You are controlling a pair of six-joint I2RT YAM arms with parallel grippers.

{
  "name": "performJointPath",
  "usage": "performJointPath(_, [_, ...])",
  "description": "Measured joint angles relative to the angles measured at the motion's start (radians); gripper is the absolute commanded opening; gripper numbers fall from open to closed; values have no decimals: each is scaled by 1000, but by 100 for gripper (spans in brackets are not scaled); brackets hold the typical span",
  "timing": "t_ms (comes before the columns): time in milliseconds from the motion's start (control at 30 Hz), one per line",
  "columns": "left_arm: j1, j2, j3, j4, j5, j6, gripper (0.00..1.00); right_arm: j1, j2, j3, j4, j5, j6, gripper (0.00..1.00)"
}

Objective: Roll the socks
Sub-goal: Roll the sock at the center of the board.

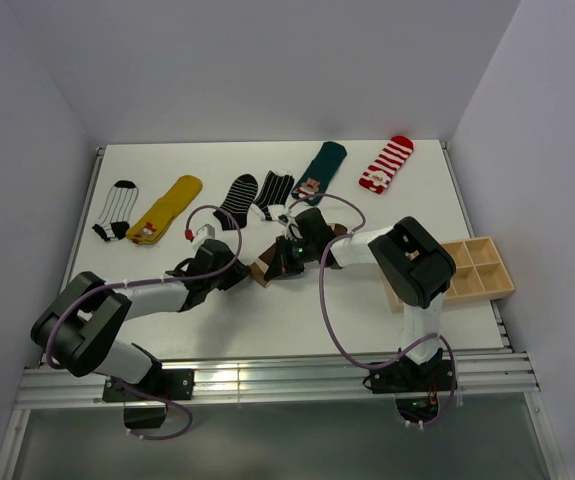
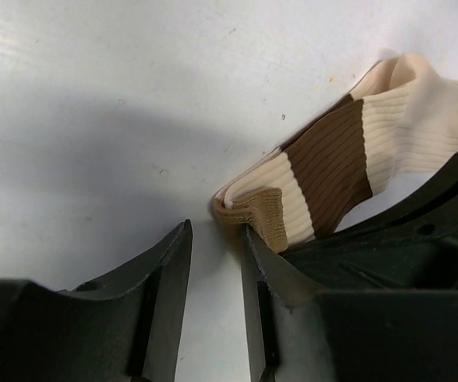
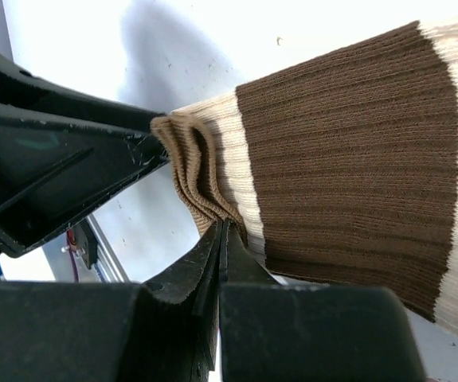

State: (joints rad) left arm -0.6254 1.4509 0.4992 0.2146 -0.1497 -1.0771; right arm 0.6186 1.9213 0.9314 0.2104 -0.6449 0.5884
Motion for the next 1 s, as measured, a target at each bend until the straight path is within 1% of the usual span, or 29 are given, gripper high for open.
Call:
performJointPath(233, [0, 53, 33, 45, -2, 8, 40, 0, 0, 0, -5, -4, 2, 0])
performJointPath(367, [0, 74, 48, 52, -1, 10, 38, 0, 0, 0, -9, -4, 2, 0])
performJointPath(467, [0, 98, 62, 60, 0, 7, 31, 0, 0, 0, -11, -4, 2, 0])
performJointPath(500, [0, 105, 65, 65, 0, 6, 26, 0, 0, 0, -12, -3, 2, 0])
performJointPath(567, [0, 121, 70, 73, 3, -2, 22, 0, 0, 0, -14, -3, 1, 0])
performJointPath(600, [0, 127, 72, 78, 4, -5, 17, 0, 0, 2, -17, -3, 0, 1])
performJointPath(667, [0, 138, 78, 82, 5, -13, 11, 0, 0, 6, -26, 3, -5, 4])
performJointPath(700, [0, 141, 84, 78, 6, -13, 8, 1, -3, 7, -31, 8, -9, 9])
performJointPath(767, [0, 149, 98, 68, 9, -16, 4, 6, -16, 7, -47, 34, -26, 14])
performJointPath(800, [0, 152, 106, 59, 11, -16, 1, 13, -30, 7, -59, 58, -38, 20])
performJointPath(867, [0, 156, 129, 21, 11, -16, 0, 35, -66, 5, -88, 131, -73, 25])
performJointPath(900, [0, 158, 142, -1, 11, -15, 0, 51, -90, 3, -101, 173, -92, 30])
performJointPath(1000, [0, 162, 188, -92, 10, -5, 0, 111, -168, -17, -123, 315, -147, 36])
